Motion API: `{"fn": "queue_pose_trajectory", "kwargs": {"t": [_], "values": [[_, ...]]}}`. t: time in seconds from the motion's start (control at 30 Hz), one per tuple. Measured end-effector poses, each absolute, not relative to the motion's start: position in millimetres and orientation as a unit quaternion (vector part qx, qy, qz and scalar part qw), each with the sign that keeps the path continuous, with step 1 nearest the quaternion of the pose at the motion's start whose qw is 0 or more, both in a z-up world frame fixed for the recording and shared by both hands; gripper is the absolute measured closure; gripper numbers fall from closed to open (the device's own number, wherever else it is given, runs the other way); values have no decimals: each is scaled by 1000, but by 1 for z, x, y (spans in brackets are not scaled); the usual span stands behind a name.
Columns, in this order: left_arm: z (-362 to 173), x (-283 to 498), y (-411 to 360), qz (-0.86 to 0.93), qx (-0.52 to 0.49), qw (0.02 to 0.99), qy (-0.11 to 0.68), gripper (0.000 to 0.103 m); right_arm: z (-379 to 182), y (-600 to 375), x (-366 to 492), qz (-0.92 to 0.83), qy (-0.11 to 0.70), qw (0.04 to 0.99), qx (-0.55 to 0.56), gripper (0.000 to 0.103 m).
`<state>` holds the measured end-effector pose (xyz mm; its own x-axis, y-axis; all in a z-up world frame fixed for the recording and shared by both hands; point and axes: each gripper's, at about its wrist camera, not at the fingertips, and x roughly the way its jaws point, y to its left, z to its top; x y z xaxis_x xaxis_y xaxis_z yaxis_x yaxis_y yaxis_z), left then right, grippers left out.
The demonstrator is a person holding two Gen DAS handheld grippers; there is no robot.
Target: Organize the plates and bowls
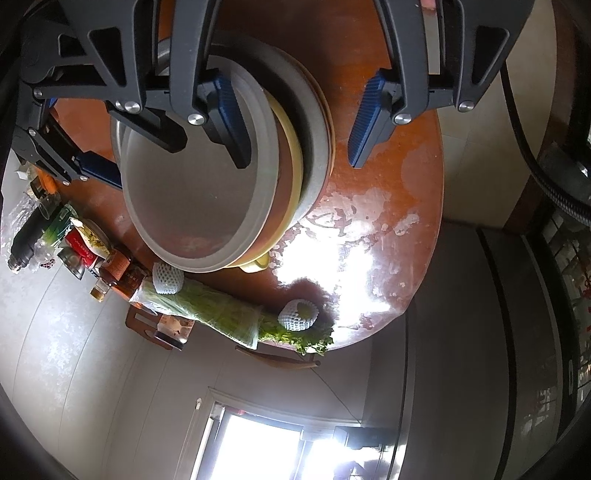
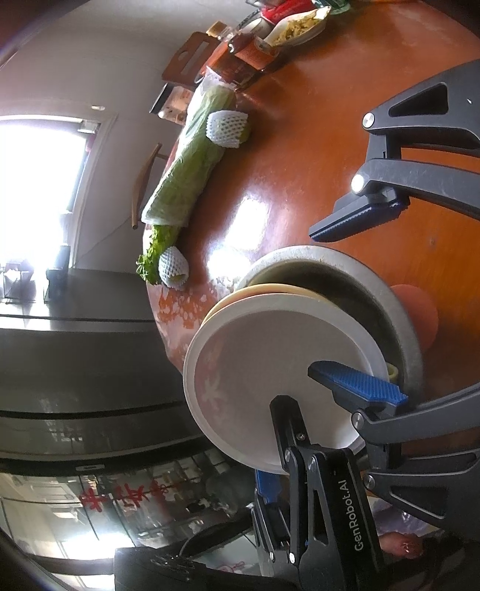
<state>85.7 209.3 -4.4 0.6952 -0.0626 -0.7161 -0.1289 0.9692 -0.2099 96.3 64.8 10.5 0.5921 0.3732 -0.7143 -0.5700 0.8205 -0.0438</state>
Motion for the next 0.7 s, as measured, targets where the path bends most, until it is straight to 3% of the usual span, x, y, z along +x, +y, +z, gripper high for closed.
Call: {"fn": "queue_pose_trajectory", "kwargs": {"t": [0.7], "values": [[14,76,215,33,-121,922,365,42,23,55,92,245,357,893,-125,29]]}}
